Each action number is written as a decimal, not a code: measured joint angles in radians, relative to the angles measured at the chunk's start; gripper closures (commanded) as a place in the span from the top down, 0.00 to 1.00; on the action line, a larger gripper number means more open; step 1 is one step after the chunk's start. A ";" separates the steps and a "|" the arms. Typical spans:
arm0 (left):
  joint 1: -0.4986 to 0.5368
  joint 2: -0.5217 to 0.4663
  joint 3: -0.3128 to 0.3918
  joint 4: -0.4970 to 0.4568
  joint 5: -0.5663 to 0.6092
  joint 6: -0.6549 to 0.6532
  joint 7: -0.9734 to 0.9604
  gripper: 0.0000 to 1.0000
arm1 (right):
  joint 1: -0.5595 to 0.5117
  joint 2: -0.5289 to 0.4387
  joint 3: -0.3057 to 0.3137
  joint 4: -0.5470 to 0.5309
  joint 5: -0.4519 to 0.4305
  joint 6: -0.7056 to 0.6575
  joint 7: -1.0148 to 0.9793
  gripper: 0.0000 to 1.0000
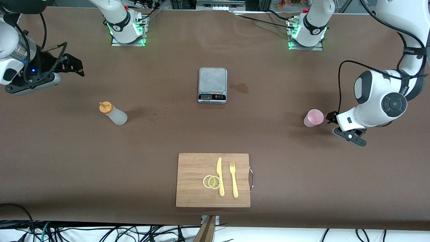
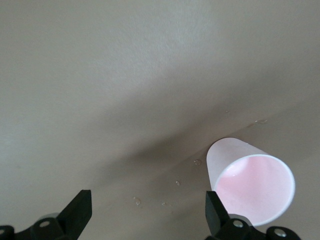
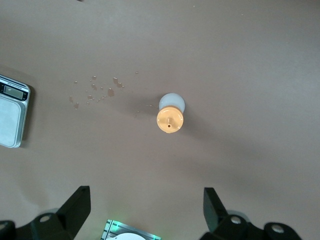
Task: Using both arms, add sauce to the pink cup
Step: 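Lower the left gripper around the pink cup and close it, then carry the pink cup onto the scale while the right gripper reaches the bottle, then open the left gripper and withdraw while the right gripper grasps the bottle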
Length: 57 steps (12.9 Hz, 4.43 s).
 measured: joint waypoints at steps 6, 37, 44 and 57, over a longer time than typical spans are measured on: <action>-0.015 -0.001 -0.039 -0.112 0.000 0.129 0.000 0.99 | -0.004 0.019 -0.001 0.000 0.017 0.011 -0.051 1.00; -0.367 0.115 -0.613 0.042 -0.062 0.028 -1.380 0.00 | -0.156 0.128 -0.256 -0.075 0.381 -0.027 -1.259 1.00; -0.351 0.088 -0.605 0.080 -0.062 -0.020 -1.404 1.00 | -0.183 0.365 -0.309 -0.103 0.681 -0.027 -1.678 1.00; -0.048 -0.191 -0.450 0.383 -0.061 -0.637 -0.905 1.00 | -0.209 0.657 -0.311 -0.104 0.962 -0.057 -2.283 1.00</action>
